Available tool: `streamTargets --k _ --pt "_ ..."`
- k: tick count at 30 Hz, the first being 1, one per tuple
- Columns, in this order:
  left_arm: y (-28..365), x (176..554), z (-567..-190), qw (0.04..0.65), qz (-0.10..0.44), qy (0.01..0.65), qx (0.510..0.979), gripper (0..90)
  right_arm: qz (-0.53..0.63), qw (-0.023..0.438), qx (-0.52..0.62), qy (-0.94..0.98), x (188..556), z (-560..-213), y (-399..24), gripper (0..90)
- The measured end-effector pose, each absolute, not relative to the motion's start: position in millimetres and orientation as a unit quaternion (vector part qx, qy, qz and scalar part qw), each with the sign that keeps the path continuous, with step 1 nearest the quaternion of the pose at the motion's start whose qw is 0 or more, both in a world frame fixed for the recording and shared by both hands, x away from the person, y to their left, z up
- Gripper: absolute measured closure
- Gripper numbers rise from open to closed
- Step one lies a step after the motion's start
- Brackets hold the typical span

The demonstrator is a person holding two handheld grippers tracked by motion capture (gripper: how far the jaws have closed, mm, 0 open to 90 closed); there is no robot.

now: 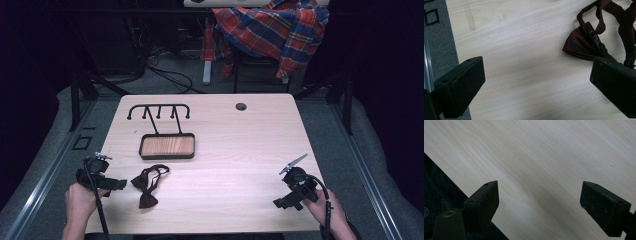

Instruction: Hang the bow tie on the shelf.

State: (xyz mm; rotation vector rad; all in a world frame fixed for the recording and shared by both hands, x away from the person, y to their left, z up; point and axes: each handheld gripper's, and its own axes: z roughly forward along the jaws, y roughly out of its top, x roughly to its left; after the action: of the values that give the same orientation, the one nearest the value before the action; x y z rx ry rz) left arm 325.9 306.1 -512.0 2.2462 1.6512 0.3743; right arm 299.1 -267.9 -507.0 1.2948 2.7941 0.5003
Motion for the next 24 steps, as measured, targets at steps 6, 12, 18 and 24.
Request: streamTargets --k 6,12,18,24 --pt "305.9 326.3 -512.1 0.163 0.130 0.578 0.789 0.1 0.168 0.010 0.420 0.892 298.6 -507.9 -267.1 15.4" --pt "305.4 329.0 -510.3 0.158 0.136 0.580 0.788 0.1 0.164 0.009 0.416 0.894 299.0 -507.8 -267.3 15.4" --pt "302.2 330.4 -508.1 0.171 0.135 0.573 0.790 0.1 0.162 0.007 0.416 0.895 299.8 -507.7 -267.3 15.4" --pt "298.2 332.5 -506.0 0.185 0.136 0.564 0.793 0.0 0.162 0.014 0.418 0.894 299.3 -508.5 -266.9 15.4"
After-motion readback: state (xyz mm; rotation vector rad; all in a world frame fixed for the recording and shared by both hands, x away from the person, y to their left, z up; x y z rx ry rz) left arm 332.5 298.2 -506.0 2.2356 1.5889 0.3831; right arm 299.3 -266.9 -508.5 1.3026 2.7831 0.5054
